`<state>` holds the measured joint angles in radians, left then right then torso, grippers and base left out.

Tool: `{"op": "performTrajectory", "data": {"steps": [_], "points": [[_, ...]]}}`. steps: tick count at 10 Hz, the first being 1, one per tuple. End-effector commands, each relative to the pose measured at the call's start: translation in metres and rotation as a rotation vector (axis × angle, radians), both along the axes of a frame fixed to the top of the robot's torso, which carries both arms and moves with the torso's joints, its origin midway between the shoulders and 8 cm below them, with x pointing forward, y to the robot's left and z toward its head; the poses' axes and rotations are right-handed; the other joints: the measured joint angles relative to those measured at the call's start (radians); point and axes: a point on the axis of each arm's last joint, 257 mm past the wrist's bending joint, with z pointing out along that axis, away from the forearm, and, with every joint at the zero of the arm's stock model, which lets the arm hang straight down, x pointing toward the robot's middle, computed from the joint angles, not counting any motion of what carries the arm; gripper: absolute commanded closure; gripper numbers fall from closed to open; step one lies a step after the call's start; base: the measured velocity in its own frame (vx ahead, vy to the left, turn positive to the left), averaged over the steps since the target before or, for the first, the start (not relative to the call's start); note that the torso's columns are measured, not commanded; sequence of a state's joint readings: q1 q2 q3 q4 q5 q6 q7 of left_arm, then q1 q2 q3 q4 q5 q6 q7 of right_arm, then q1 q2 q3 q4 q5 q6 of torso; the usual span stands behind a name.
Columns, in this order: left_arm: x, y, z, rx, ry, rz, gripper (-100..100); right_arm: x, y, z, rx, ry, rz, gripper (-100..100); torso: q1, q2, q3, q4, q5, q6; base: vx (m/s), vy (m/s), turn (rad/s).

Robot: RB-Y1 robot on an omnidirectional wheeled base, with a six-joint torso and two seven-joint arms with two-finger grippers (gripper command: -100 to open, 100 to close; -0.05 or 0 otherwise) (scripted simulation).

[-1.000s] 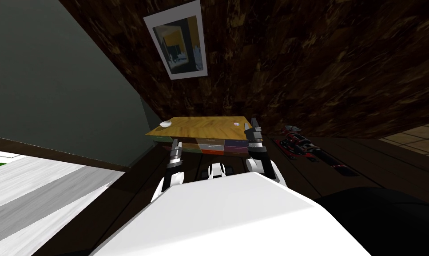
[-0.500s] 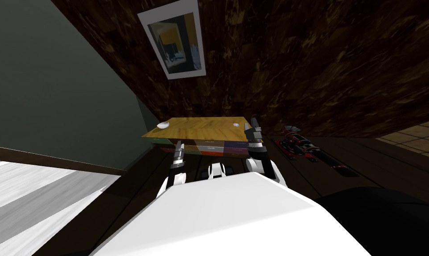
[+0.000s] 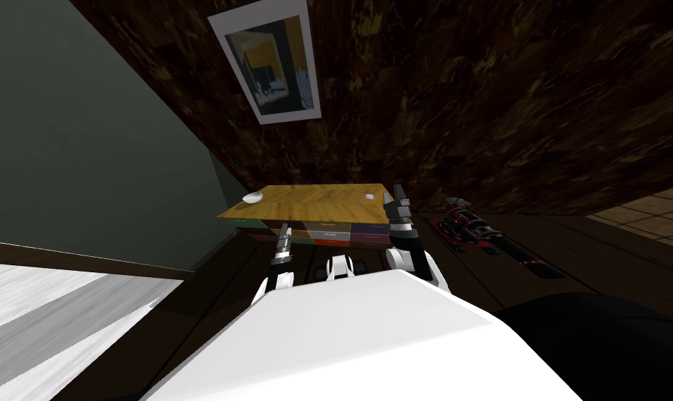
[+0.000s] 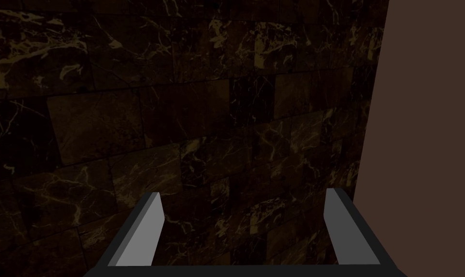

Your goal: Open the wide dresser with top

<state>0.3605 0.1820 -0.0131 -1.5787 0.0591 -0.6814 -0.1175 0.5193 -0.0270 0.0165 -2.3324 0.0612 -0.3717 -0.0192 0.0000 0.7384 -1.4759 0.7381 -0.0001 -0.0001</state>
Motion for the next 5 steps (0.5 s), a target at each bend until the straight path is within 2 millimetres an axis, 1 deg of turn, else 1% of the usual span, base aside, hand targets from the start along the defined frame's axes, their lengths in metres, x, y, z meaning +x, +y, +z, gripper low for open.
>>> {"op": "performTrajectory", "data": {"steps": [1, 2, 3, 4, 5], "points": [[-0.001, -0.002, -0.019, 0.005, 0.027, -0.003, -100, 0.0, 0.0, 0.0, 0.0, 0.0, 0.0, 0, 0.0, 0.0, 0.0, 0.0, 0.0, 0.0, 0.048, -0.017, -0.016], [0.0, -0.007, -0.024, 0.01, 0.023, -0.011, -100, 0.0, 0.0, 0.0, 0.0, 0.0, 0.0, 0, 0.0, 0.0, 0.0, 0.0, 0.0, 0.0, 0.064, -0.016, -0.028], [-0.001, -0.005, -0.034, 0.009, 0.046, -0.007, -100, 0.0, 0.0, 0.0, 0.0, 0.0, 0.0, 0, 0.0, -0.001, -0.001, 0.0, 0.0, 0.0, 0.051, -0.014, -0.017], [-0.001, -0.009, -0.042, 0.013, 0.05, -0.015, -100, 0.0, 0.0, 0.0, 0.0, 0.0, 0.0, 0, 0.0, 0.0, 0.0, 0.0, 0.0, 0.0, 0.053, -0.022, -0.032], [-0.002, -0.008, -0.05, 0.012, 0.066, -0.012, -100, 0.0, 0.0, 0.0, 0.0, 0.0, 0.0, 0, 0.0, 0.0, 0.0, 0.0, 0.0, 0.0, 0.049, -0.018, -0.015]]}}
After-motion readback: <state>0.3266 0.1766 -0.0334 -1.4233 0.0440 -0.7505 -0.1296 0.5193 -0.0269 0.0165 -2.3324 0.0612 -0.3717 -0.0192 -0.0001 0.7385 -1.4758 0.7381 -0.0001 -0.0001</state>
